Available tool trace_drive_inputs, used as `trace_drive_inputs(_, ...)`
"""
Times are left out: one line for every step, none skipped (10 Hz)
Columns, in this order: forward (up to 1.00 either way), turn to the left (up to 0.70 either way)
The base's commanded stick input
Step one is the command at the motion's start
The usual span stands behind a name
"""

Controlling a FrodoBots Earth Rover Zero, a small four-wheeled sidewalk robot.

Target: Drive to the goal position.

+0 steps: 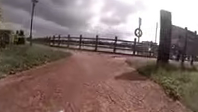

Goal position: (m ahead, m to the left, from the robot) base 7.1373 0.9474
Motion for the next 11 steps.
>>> trace_drive_inputs(0.5, 0.0)
trace_drive_inputs(0.5, 0.0)
trace_drive_inputs(0.5, 0.0)
trace_drive_inputs(0.5, 0.0)
trace_drive_inputs(0.5, 0.0)
trace_drive_inputs(0.5, 0.0)
trace_drive_inputs(0.5, 0.0)
trace_drive_inputs(0.5, 0.0)
trace_drive_inputs(0.5, 0.0)
trace_drive_inputs(0.5, 0.0)
trace_drive_inputs(0.5, 0.0)
